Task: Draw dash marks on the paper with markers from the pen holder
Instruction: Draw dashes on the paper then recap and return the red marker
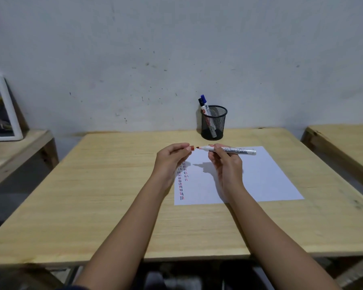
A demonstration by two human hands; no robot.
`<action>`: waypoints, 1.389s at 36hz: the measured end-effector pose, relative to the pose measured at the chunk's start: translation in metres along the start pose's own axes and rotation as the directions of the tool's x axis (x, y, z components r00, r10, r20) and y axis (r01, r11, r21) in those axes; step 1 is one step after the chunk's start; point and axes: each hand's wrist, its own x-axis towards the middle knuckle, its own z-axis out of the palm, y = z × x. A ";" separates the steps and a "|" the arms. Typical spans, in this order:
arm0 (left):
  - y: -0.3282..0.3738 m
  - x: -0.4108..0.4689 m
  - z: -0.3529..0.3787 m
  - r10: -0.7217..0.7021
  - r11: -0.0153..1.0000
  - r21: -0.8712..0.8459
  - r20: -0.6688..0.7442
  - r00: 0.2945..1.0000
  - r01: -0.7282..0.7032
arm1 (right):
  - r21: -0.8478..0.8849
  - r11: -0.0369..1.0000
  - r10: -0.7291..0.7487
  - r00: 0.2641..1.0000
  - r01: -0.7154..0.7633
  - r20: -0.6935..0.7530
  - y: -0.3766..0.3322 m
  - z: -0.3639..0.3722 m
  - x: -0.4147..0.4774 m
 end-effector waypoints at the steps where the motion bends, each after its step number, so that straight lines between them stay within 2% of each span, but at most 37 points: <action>1: -0.001 -0.001 0.001 0.005 1.000 0.004 0.008 1.000 -0.005 | 0.003 1.000 0.000 1.000 0.000 0.003 0.000 0.000 0.000; 6: -0.004 -0.005 0.002 -0.028 0.999 0.019 0.044 0.999 0.027 | 0.010 1.000 0.026 0.998 -0.026 0.052 0.000 -0.001 0.000; 12: -0.005 -0.006 -0.001 -0.049 0.997 -0.052 0.068 0.996 0.053 | 0.008 0.999 0.041 0.998 -0.042 0.038 0.001 -0.003 0.003; 17: -0.002 -0.009 -0.001 -0.042 0.999 -0.014 0.117 0.992 0.044 | -0.062 0.998 0.025 0.996 -0.020 0.081 0.002 -0.003 0.003; 23: 0.001 -0.012 0.001 0.025 0.990 0.131 0.135 0.990 -0.043 | -0.140 0.990 0.000 0.993 0.016 0.118 0.004 -0.002 0.004; 28: 0.005 -0.013 0.006 0.107 0.980 0.157 0.116 0.988 -0.124 | -0.155 0.986 -0.038 0.986 0.064 0.160 0.003 0.003 0.007; 31: 0.006 -0.012 0.004 0.125 0.977 0.158 0.120 0.985 -0.143 | -0.140 0.989 -0.014 0.985 0.039 0.173 0.001 0.003 0.008; 39: 0.008 -0.018 -0.007 0.094 0.986 0.128 0.119 0.988 -0.109 | -0.073 0.983 0.179 0.956 -0.166 0.234 -0.008 -0.008 0.006; 42: 0.019 -0.008 -0.008 0.090 0.990 0.097 0.092 0.992 -0.099 | 0.067 0.978 0.184 0.970 -0.197 0.160 -0.014 -0.009 0.013; 44: 0.052 0.001 0.016 0.133 0.989 0.052 0.127 0.983 -0.140 | 0.097 0.989 0.093 0.977 -0.113 0.191 -0.058 0.001 0.021; 47: 0.061 0.009 0.019 0.159 0.986 0.035 0.129 0.979 -0.165 | -0.071 0.995 0.083 0.963 -0.067 0.257 -0.066 -0.002 0.025; 50: 0.061 0.011 0.018 0.185 0.981 0.037 0.112 0.976 -0.190 | -0.287 0.958 0.105 0.940 -0.007 0.326 -0.061 -0.009 0.025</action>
